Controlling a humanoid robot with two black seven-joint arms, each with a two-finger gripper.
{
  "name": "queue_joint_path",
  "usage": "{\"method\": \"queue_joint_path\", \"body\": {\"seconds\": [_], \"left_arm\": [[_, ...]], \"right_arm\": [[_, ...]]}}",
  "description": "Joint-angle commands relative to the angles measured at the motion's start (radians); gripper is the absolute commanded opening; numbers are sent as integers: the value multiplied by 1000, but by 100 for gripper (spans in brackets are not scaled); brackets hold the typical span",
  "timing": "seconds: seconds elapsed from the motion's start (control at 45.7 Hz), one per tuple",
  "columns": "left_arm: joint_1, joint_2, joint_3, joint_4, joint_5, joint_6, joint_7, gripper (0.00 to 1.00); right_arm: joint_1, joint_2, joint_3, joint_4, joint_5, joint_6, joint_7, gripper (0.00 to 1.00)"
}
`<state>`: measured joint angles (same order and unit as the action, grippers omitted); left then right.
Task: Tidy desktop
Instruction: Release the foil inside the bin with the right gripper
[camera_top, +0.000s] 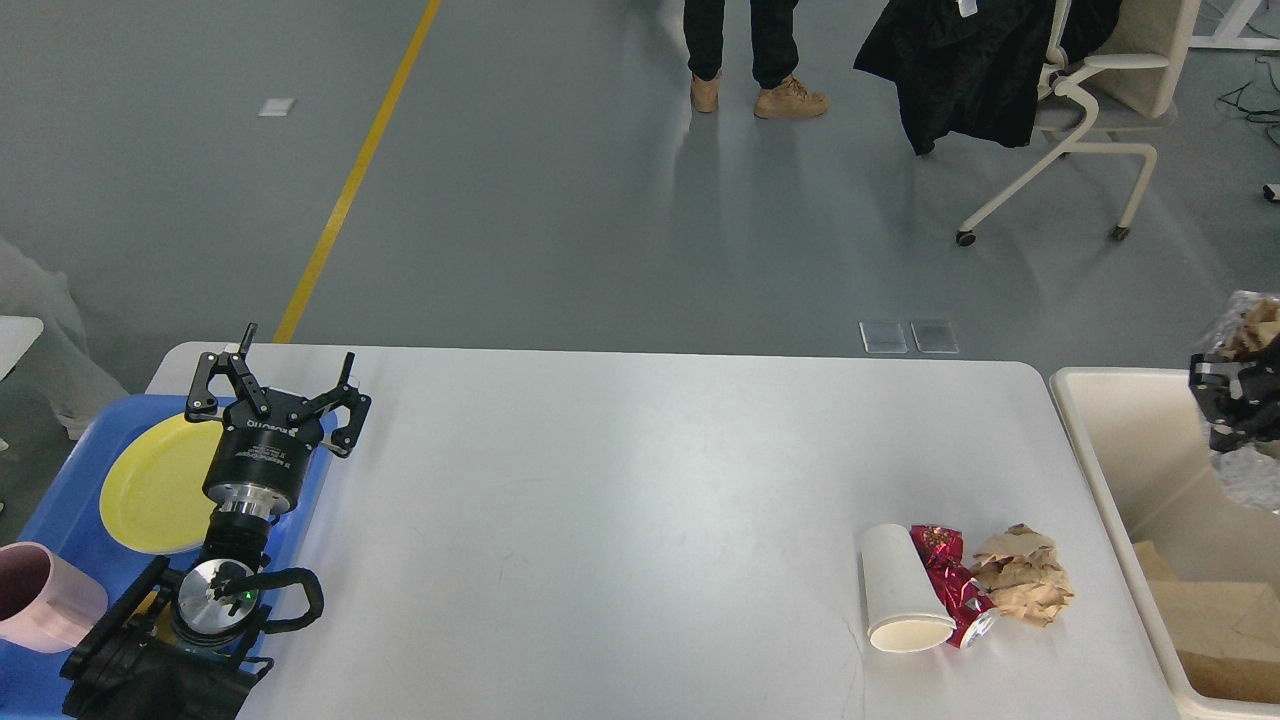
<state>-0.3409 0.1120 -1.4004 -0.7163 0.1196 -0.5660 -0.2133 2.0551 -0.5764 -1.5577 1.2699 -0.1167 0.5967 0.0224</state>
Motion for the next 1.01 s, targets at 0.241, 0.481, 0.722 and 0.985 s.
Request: {"method": "queue_joint_path", "body": {"seconds": [0.241, 0.481, 0.722, 0.985], "left_arm": [[0, 0, 0, 0, 0, 0, 0, 96], [-1, 0, 1, 0, 0, 0, 0, 96], [-1, 0, 0, 1, 0, 0, 0, 96], [-1, 0, 0, 0, 0, 0, 0, 96]], "right_arm": [[-700, -155, 309, -552, -12, -225, -2, 0], [-1082, -66, 531, -783, -9, -313, -6, 0], [-1460, 148, 671, -1173, 5, -451, -9, 0], [-1550, 233, 682, -1227, 6, -503, -10, 0]]}}
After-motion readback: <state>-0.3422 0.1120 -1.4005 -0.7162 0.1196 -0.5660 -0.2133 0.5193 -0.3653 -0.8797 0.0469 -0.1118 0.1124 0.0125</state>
